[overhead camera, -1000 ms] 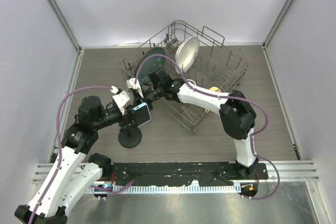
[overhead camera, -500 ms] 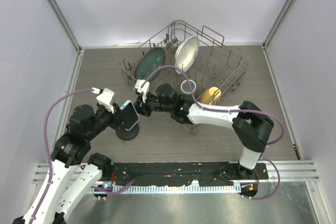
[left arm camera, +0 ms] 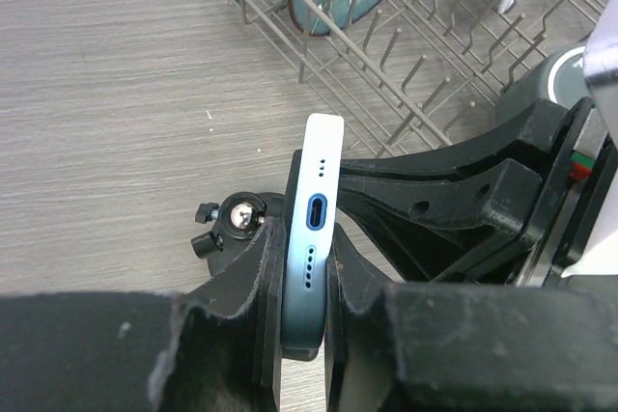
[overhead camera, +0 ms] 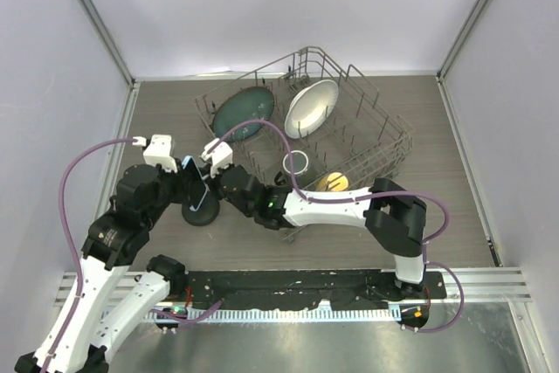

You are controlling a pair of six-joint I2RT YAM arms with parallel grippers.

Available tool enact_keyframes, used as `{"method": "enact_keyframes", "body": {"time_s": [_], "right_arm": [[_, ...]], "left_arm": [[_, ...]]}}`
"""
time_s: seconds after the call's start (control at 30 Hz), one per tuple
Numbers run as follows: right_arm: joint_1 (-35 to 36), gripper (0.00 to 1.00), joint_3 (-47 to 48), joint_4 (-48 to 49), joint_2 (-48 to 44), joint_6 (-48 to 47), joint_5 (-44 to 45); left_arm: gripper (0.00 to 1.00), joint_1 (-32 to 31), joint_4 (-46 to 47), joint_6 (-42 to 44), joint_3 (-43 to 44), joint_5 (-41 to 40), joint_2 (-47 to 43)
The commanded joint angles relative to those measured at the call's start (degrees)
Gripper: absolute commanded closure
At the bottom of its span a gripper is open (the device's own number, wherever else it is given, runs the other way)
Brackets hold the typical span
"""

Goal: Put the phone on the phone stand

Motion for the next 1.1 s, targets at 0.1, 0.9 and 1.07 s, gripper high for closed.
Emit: {"method": "enact_keyframes", "body": {"time_s": [0.1, 0.9, 1.07], "right_arm": [[-1.6, 0.99, 4.4, 1.8, 0.7, -1.5, 7.6], [6.7, 0.99, 9.8, 1.6, 4.0, -12.7, 14.3], [6.2, 0.97, 9.0, -4.4, 1.0, -11.2, 6.1]], "left_arm": [[1.00, 1.7, 1.5, 5.0, -2.5, -16.4, -2.9], [1.00, 1.1, 18.2, 2.9, -6.7, -21.5, 3.8], [1.00, 1.1, 16.0, 3.4, -8.3, -20.7, 1.1]]}}
